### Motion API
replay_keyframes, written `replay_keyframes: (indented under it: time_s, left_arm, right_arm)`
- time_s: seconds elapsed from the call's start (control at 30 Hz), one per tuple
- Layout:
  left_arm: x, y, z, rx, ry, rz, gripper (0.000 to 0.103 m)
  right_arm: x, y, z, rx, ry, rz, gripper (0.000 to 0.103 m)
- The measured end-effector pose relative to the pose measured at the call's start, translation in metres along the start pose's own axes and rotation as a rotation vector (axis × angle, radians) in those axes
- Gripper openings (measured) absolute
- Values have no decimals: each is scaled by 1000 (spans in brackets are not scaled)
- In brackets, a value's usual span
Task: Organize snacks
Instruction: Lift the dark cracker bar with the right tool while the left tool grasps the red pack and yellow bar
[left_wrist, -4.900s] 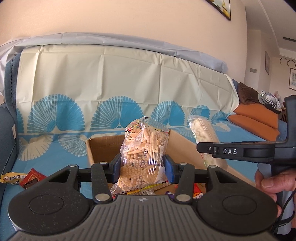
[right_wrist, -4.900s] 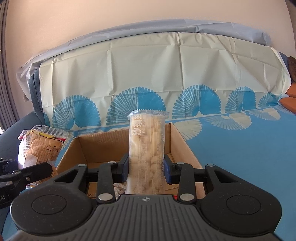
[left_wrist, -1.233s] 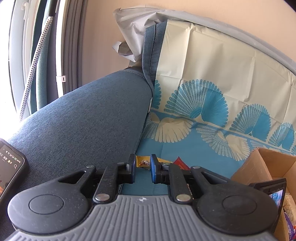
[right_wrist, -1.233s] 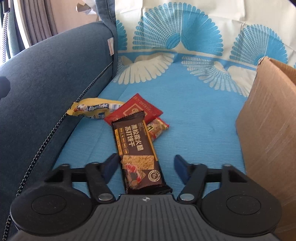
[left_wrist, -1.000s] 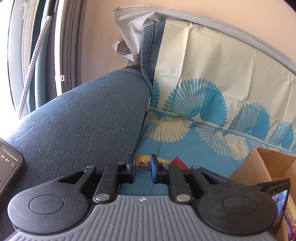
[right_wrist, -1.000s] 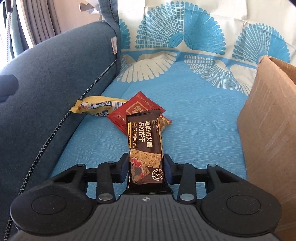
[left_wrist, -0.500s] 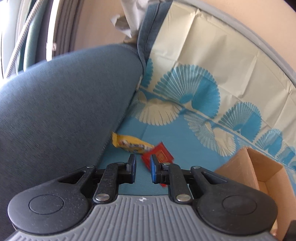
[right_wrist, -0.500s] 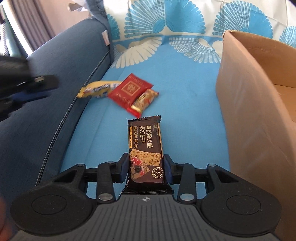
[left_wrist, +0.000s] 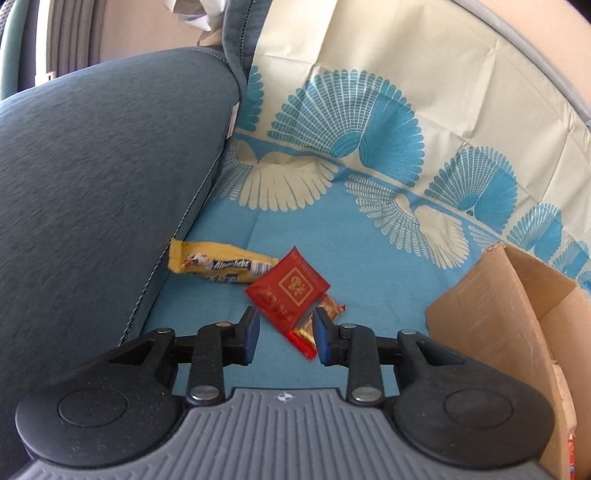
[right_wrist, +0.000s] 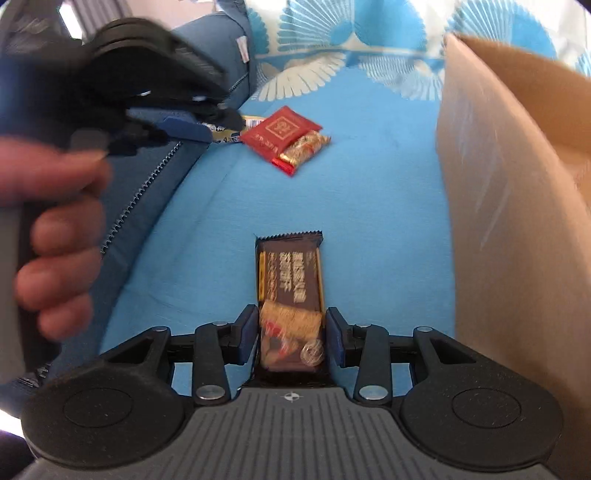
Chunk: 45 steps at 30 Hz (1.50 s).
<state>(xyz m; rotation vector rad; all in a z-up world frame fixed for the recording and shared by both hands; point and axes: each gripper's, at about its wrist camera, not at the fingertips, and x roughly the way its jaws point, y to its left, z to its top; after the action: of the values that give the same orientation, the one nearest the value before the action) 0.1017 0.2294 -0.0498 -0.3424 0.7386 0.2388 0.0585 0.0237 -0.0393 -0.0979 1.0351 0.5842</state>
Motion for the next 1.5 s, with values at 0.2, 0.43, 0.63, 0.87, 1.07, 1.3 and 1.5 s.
replay_keyframes:
  time_s: [0.2, 0.43, 0.63, 0.87, 1.07, 1.3, 1.5]
  left_arm:
    - [28, -25, 6, 129, -33, 51, 38]
    - [63, -50, 10, 275, -92, 158, 71]
    - [93, -55, 18, 389, -75, 216, 96]
    - [117, -16, 24, 204, 152, 157, 95]
    - [98, -6, 28, 146, 160, 166, 37]
    - [67, 6, 15, 70, 221, 142, 25]
    - [23, 18, -3, -25, 268, 58, 25]
  right_arm:
    - [11, -3, 3, 8, 48, 20, 45]
    - [14, -4, 6, -9, 64, 31, 45]
    - [19, -10, 11, 8, 74, 54, 45]
    - [21, -12, 13, 8, 79, 64, 47]
    - [19, -11, 11, -2, 73, 55, 47]
    - [15, -4, 6, -34, 50, 36, 45]
    - [8, -7, -1, -27, 32, 34, 41]
